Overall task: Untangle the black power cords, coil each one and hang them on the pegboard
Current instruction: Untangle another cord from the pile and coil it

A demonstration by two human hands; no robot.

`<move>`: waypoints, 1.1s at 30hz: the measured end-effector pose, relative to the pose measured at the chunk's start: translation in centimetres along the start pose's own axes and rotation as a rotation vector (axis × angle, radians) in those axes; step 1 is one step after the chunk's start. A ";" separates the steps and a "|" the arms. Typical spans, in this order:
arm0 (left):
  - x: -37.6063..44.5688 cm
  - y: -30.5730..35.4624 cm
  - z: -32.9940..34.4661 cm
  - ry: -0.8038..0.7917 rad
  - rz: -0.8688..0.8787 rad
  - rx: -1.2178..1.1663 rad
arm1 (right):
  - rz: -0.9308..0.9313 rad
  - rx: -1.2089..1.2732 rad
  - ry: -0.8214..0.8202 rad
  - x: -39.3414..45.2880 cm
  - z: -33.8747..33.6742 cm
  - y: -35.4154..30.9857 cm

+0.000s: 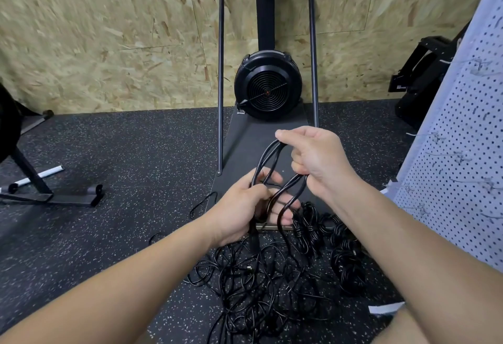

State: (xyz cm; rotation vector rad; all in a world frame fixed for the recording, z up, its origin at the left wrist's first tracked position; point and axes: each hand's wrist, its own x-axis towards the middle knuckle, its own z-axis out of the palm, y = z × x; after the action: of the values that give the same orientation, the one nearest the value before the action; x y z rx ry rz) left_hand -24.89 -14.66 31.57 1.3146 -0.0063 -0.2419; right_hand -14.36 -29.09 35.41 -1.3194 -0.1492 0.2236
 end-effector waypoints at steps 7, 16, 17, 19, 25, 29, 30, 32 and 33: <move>0.2 0.5 -0.7 -0.060 0.011 0.199 | 0.069 0.103 0.020 0.2 0.3 -0.1; -0.2 -0.3 -0.2 -0.130 0.021 0.210 | 0.022 0.060 0.018 0.2 0.5 0.3; -0.2 -0.4 -0.2 -0.102 0.019 0.194 | 0.015 0.056 0.015 0.2 0.4 0.4; 0.1 -0.6 -0.6 -0.050 0.007 0.231 | 0.008 0.055 -0.004 0.2 0.2 0.9; 0.9 -1.6 -2.1 0.068 0.031 0.316 | 0.011 0.015 -0.194 0.6 -0.6 2.0; 1.6 -2.0 -2.3 0.154 0.044 0.239 | 0.055 0.000 -0.176 1.2 -1.4 2.2; 1.8 -1.9 -2.6 0.182 0.055 0.225 | 0.081 -0.031 -0.167 1.4 -1.7 2.4; 2.4 -1.7 -3.2 0.224 0.079 0.191 | 0.129 -0.158 -0.196 1.5 -2.3 3.0; 2.6 -1.6 -3.5 0.236 0.093 0.173 | 0.159 -0.247 -0.237 1.4 -2.5 3.5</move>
State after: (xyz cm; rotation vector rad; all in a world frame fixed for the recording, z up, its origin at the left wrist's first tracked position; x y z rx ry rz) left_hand -22.13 -12.18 28.83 1.5051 0.1139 -0.0058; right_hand -12.69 -30.27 31.38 -1.5500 -0.2795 0.5100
